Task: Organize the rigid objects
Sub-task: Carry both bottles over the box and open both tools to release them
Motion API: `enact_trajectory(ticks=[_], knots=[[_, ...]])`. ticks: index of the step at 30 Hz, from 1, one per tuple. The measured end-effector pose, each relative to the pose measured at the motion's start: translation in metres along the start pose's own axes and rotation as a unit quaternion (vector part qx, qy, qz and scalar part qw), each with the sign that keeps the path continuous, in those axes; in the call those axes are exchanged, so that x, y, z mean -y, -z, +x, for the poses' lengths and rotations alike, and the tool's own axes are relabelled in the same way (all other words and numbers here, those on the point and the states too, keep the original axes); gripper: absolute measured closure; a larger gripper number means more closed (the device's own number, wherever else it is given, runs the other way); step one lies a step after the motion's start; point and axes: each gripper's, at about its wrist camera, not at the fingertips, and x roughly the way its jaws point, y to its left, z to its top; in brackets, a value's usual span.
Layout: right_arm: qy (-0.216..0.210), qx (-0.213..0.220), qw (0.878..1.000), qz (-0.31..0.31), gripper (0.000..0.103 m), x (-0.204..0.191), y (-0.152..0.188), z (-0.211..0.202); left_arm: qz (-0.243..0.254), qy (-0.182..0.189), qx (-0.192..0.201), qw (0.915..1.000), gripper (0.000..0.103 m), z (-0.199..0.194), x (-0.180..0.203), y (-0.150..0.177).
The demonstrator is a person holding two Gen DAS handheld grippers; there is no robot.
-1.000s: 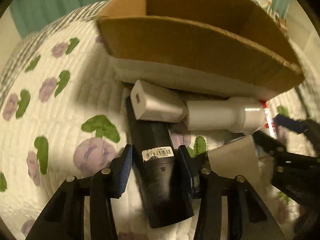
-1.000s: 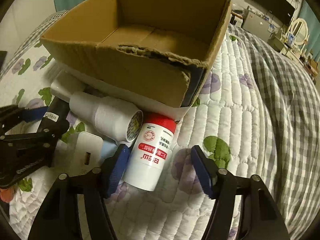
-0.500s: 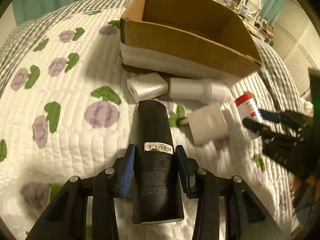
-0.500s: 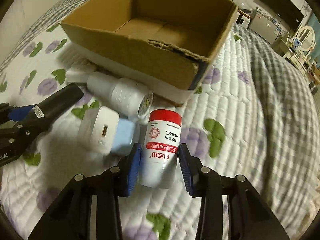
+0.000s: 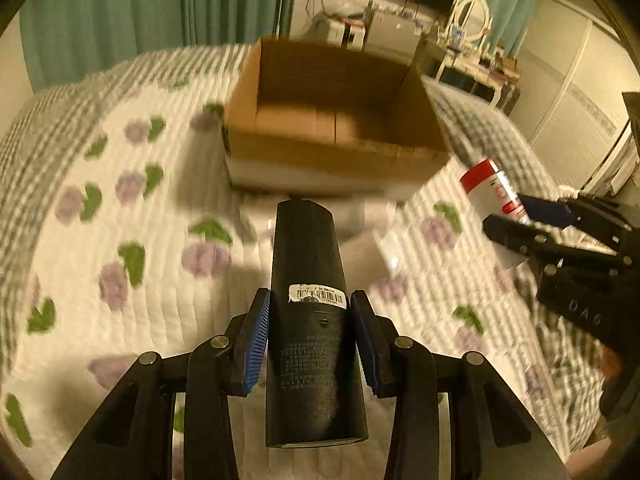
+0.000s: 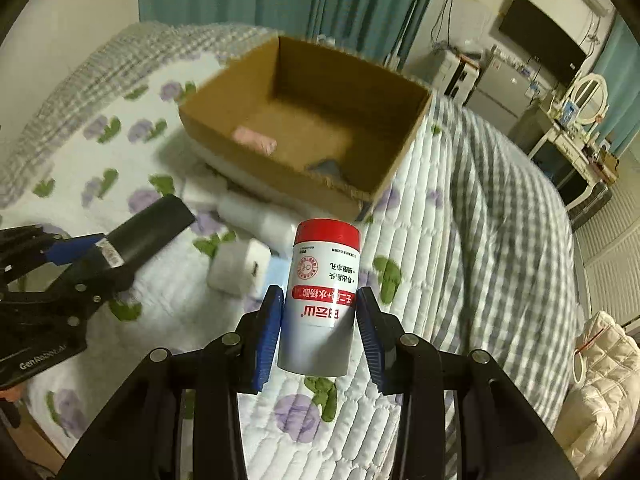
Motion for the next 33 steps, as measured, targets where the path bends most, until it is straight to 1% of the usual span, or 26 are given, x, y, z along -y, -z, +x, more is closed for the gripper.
enact_trajectory(ticks=[4, 8, 11, 15, 17, 20, 24, 27, 29, 31, 33], knots=[[0.002, 0.038, 0.999, 0.003, 0.066, 0.002, -0.021, -0.023, 0.009, -0.002, 0.035, 0.9994, 0.063, -0.017, 0.004, -0.028], [0.003, 0.077, 0.997, 0.010, 0.066, 0.009, -0.054, -0.032, 0.016, -0.009, 0.064, 0.9978, 0.063, -0.022, 0.004, -0.064], [0.002, 0.099, 0.995, 0.019, 0.066, 0.017, -0.078, -0.027, 0.022, -0.015, 0.080, 0.9964, 0.063, -0.018, 0.003, -0.089], [0.008, 0.113, 0.993, 0.026, 0.066, 0.028, -0.105, -0.009, 0.033, -0.028, 0.096, 0.9944, 0.063, 0.000, 0.006, -0.124], [0.010, 0.115, 0.993, 0.034, 0.066, 0.035, -0.119, 0.007, 0.038, -0.030, 0.097, 0.9941, 0.063, 0.014, 0.006, -0.142], [0.009, 0.110, 0.993, 0.043, 0.066, 0.044, -0.132, 0.033, 0.045, -0.039, 0.101, 0.9931, 0.063, 0.036, 0.006, -0.160], [0.011, 0.102, 0.994, 0.044, 0.066, 0.051, -0.144, 0.072, 0.052, -0.038, 0.088, 0.9940, 0.063, 0.075, 0.003, -0.173], [0.011, 0.086, 0.995, 0.048, 0.066, 0.054, -0.144, 0.103, 0.059, -0.042, 0.074, 0.9946, 0.063, 0.101, 0.004, -0.176], [0.029, 0.075, 0.996, 0.047, 0.066, 0.055, -0.142, 0.120, 0.063, -0.043, 0.064, 0.9950, 0.063, 0.118, 0.003, -0.175], [0.031, 0.076, 0.995, 0.057, 0.066, 0.062, -0.139, 0.128, 0.063, -0.046, 0.058, 0.9953, 0.062, 0.126, 0.001, -0.173], [0.021, 0.084, 0.993, 0.074, 0.066, 0.069, -0.137, 0.129, 0.063, -0.044, 0.054, 0.9956, 0.062, 0.129, 0.001, -0.170]])
